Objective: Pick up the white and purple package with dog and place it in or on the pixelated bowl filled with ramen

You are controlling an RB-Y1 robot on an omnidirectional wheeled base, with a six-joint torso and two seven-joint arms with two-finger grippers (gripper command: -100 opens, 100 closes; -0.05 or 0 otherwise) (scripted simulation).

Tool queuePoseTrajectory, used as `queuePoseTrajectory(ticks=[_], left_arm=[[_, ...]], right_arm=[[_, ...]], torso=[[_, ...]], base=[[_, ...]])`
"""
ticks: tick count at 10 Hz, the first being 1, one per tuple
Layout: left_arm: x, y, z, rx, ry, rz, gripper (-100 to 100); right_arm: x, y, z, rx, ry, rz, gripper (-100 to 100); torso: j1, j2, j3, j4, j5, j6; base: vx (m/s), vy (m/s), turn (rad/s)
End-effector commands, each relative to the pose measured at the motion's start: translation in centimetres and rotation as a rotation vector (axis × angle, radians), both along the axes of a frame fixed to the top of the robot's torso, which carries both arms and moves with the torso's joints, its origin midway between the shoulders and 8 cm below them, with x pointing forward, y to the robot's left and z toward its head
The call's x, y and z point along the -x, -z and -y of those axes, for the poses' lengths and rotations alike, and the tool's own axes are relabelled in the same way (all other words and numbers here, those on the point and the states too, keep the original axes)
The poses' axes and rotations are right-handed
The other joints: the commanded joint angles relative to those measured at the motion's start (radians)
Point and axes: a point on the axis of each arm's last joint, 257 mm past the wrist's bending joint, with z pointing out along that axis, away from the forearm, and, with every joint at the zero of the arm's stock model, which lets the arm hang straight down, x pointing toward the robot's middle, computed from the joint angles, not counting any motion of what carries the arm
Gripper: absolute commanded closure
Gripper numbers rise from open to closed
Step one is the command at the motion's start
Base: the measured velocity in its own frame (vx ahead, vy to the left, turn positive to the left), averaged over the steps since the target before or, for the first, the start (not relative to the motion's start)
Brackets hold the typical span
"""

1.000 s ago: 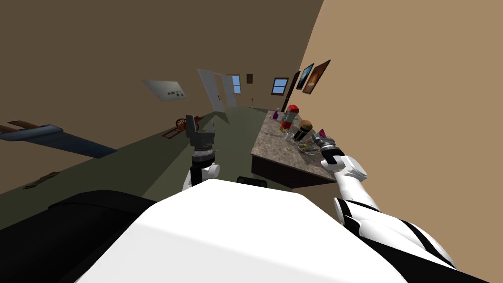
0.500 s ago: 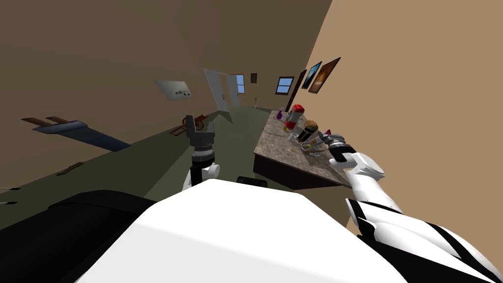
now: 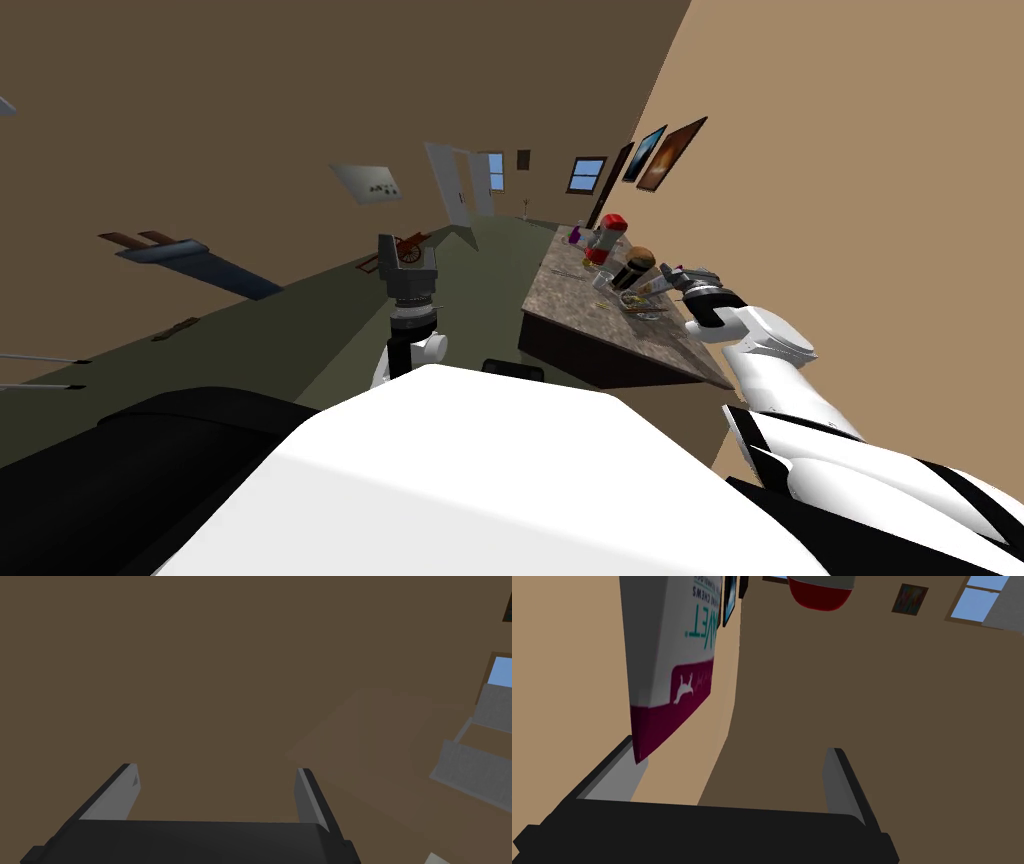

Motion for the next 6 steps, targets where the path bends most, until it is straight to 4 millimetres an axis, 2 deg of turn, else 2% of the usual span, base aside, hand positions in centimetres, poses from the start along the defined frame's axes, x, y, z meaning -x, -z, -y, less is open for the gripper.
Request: queuePoseTrajectory(ticks=[1, 6], left_arm=[[0.0, 0.0, 0.0, 0.0, 0.0, 0.0, 0], [0.0, 0.0, 0.0, 0.0, 0.0, 0.0, 0]], right_arm=[[0.0, 0.0, 0.0, 0.0, 0.0, 0.0, 0], [0.0, 0.0, -0.01, 0.0, 0.0, 0.0, 0]], torso=[[0.0, 0.0, 0.0, 0.0, 0.0, 0.0], [-0.001, -0.002, -0.001, 0.0, 0.0, 0.0]], base=[[0.0, 0.0, 0.0], [0.0, 0.0, 0.0]])
